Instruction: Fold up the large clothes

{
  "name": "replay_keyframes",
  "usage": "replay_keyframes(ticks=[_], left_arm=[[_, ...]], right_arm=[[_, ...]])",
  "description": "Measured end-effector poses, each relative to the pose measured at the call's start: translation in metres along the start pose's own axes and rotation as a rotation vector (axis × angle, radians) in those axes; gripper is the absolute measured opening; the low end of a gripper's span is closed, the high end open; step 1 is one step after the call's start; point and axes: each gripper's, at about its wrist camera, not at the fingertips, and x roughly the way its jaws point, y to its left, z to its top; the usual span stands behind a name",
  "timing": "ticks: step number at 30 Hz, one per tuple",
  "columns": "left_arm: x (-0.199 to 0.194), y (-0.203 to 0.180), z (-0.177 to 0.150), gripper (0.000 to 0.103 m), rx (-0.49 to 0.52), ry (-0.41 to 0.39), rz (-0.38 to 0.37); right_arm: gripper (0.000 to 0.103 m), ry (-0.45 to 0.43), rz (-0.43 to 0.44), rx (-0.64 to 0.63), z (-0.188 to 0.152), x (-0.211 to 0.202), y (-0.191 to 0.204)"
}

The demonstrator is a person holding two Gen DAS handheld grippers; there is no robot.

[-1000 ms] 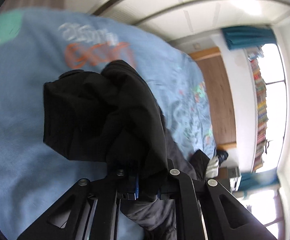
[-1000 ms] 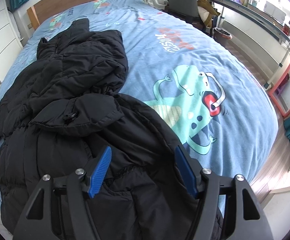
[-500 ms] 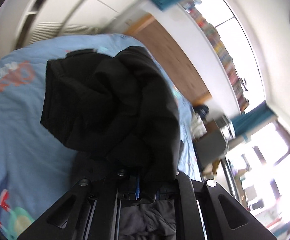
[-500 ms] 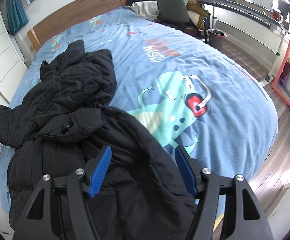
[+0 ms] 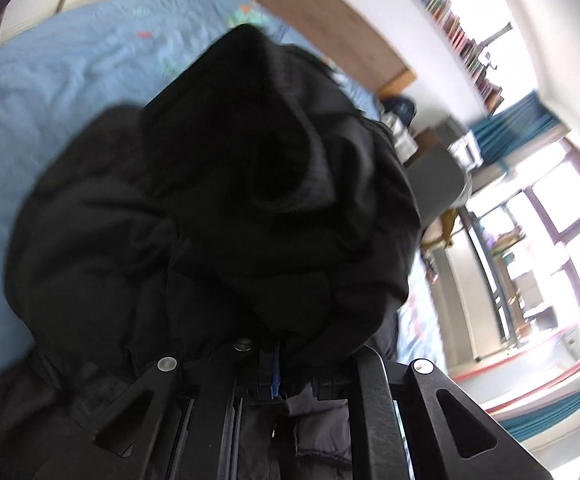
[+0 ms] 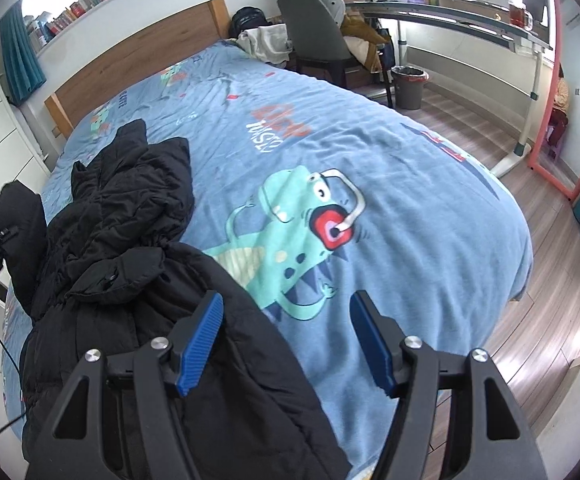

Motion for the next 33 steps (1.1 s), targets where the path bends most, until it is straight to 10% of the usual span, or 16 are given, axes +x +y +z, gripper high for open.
replay_keyframes(ticks=[16, 24, 33], left_arm=[[0.022, -0.007, -0.064, 0.042, 0.078, 0.196, 0.064], [-0.019, -0.006, -0.082, 0.048, 0.147, 0.188, -0.016], [-0.048, 0.038, -0.03, 0.048, 0.193, 0.062, 0.151]], right_arm=[[0.065, 0.05, 0.031, 0.016, -0.011, 0.025, -0.008], [0.065, 0.074, 0.099, -0.161, -0.004, 0.04, 0.075], [0.065, 0.055, 0.279, -0.431, 0.018, 0.054, 0.23]])
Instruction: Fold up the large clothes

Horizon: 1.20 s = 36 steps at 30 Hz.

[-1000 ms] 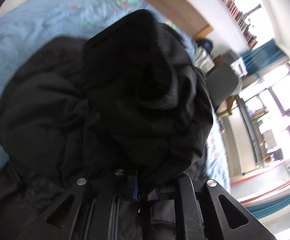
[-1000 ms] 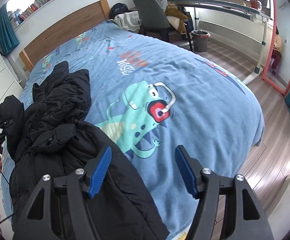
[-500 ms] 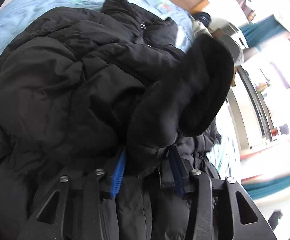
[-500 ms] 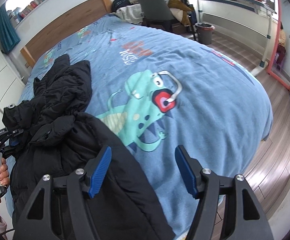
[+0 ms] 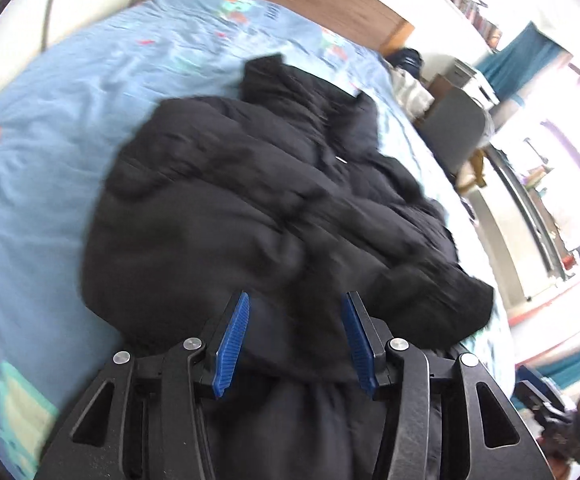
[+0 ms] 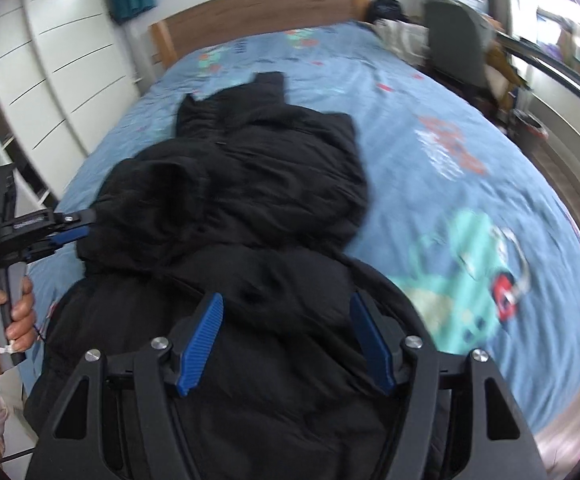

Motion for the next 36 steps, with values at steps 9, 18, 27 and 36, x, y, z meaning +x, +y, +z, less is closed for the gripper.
replay_keyframes(ticks=[9, 18, 27, 36], left_arm=[[0.019, 0.048, 0.031, 0.048, -0.033, -0.026, 0.097], [0.061, 0.048, 0.013, 0.065, 0.085, 0.037, 0.179], [0.067, 0.041, 0.004, 0.066, 0.143, 0.073, 0.236], [0.045, -0.005, 0.047, 0.071, 0.243, -0.072, 0.279]], right_arm=[[0.065, -0.044, 0.142, -0.269, 0.077, 0.068, 0.134], [0.065, 0.05, 0.04, -0.334, 0.073, 0.161, 0.141], [0.065, 0.111, 0.026, -0.308, 0.027, 0.157, 0.063], [0.065, 0.039, 0.047, -0.309, 0.051, 0.122, 0.067]])
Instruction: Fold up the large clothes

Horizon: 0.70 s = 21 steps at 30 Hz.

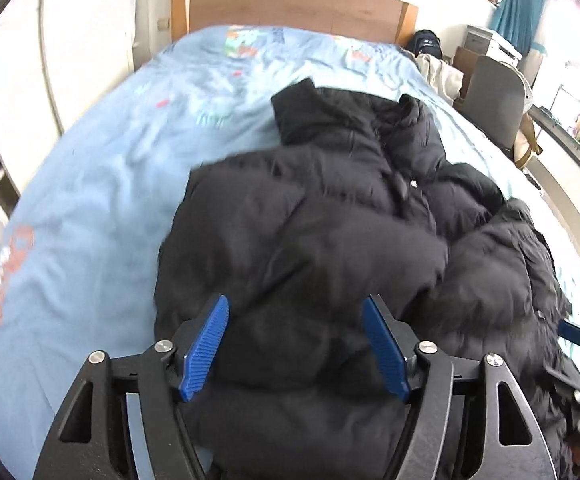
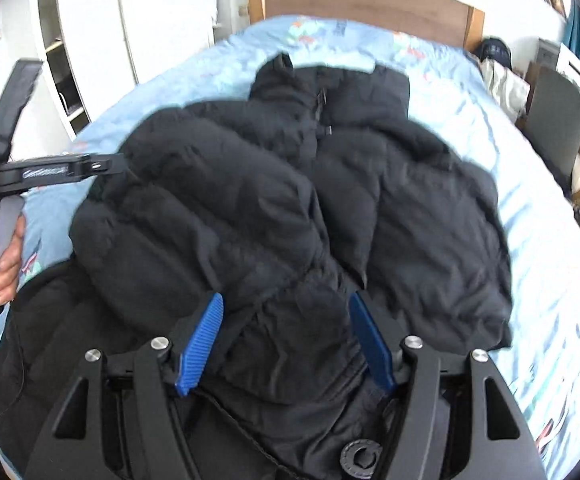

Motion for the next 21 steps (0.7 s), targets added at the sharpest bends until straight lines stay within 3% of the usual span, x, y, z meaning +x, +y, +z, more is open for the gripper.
replay_keyframes(ticks=[4, 8, 15, 17, 21], left_arm=[[0.038, -0.011, 0.005, 0.074, 0.006, 0.059, 0.015], [0.069, -0.019, -0.018, 0.079, 0.055, 0.091, 0.062], [0.017, -0.012, -0.04, 0.079, -0.003, 0.02, 0.04], [0.008, -0.009, -0.056, 0.079, -0.012, 0.048, 0.011], [0.0, -0.011, -0.082, 0.079, 0.039, 0.108, 0.064]], right_arm=[[0.065, 0.014, -0.01, -0.014, 0.002, 0.015, 0.0], [0.065, 0.066, 0.002, -0.001, -0.017, 0.041, -0.01], [0.065, 0.062, 0.006, 0.011, -0.022, 0.029, -0.013], [0.065, 0.062, -0.002, 0.016, -0.028, 0.02, -0.015], [0.065, 0.11, -0.048, 0.068, -0.047, 0.012, -0.029]])
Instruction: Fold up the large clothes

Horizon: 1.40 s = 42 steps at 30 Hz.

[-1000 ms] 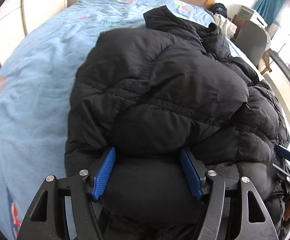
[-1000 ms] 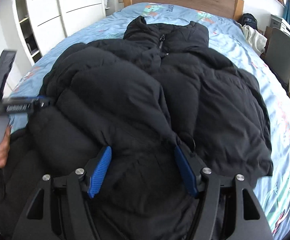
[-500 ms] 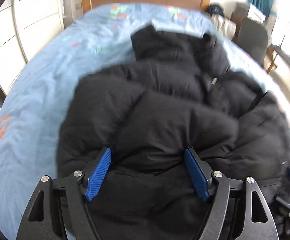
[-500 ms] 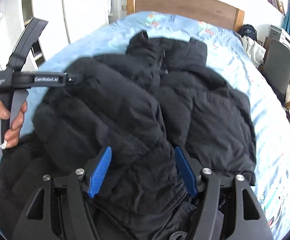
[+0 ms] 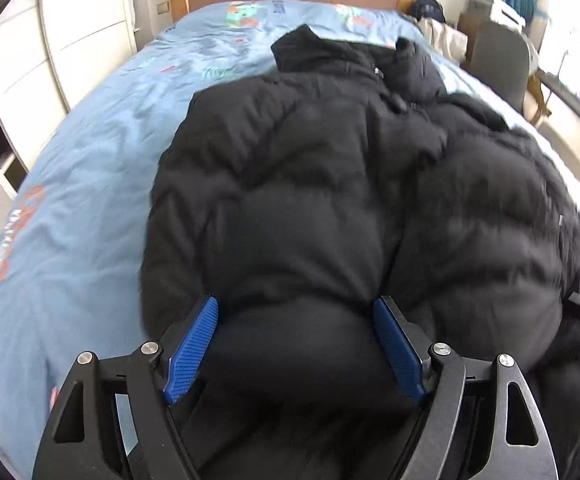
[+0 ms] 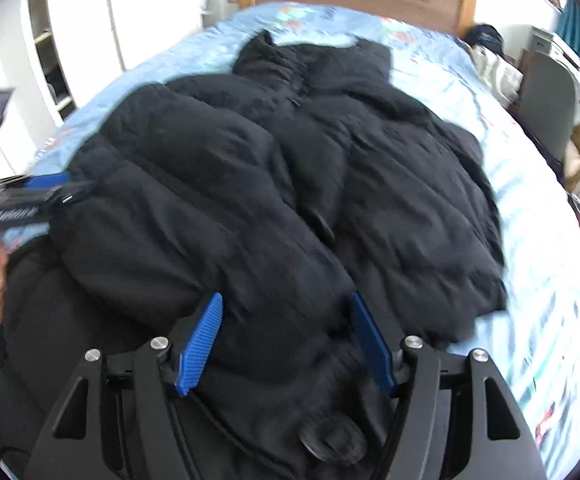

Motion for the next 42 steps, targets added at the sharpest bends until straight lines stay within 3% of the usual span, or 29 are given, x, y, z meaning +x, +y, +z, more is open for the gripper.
replay_keyframes(ticks=[3, 10, 13, 15, 18, 21, 27, 31, 36, 42], left_arm=[[-0.024, 0.005, -0.001, 0.079, -0.024, -0.012, -0.021], [-0.107, 0.026, 0.044, 0.079, -0.058, -0.182, -0.058], [-0.131, 0.04, 0.08, 0.081, -0.072, -0.204, -0.025], [-0.139, 0.052, 0.105, 0.087, -0.107, -0.22, -0.048], [-0.135, 0.07, 0.147, 0.088, -0.159, -0.24, -0.094], [-0.108, 0.083, 0.187, 0.088, -0.176, -0.242, -0.13], [0.005, 0.094, 0.267, 0.088, -0.206, -0.172, -0.244], [0.085, 0.097, 0.314, 0.088, -0.241, -0.104, -0.28], [0.16, 0.097, 0.35, 0.088, -0.303, -0.041, -0.336], [0.228, 0.09, 0.367, 0.088, -0.335, 0.022, -0.367]], right_arm=[[0.065, -0.006, -0.039, 0.037, -0.017, -0.024, -0.014], [0.065, -0.113, -0.093, 0.086, -0.017, -0.1, -0.047], [0.065, -0.181, -0.107, 0.091, 0.006, -0.128, -0.062], [0.065, -0.22, -0.101, 0.109, 0.025, -0.139, -0.075], [0.066, -0.268, -0.06, 0.141, 0.066, -0.142, -0.099], [0.077, -0.296, -0.02, 0.15, 0.104, -0.125, -0.116], [0.078, -0.286, 0.109, 0.171, 0.192, -0.036, -0.145], [0.078, -0.267, 0.181, 0.228, 0.249, 0.036, -0.166], [0.078, -0.247, 0.276, 0.299, 0.312, 0.114, -0.185], [0.079, -0.172, 0.329, 0.343, 0.36, 0.205, -0.184]])
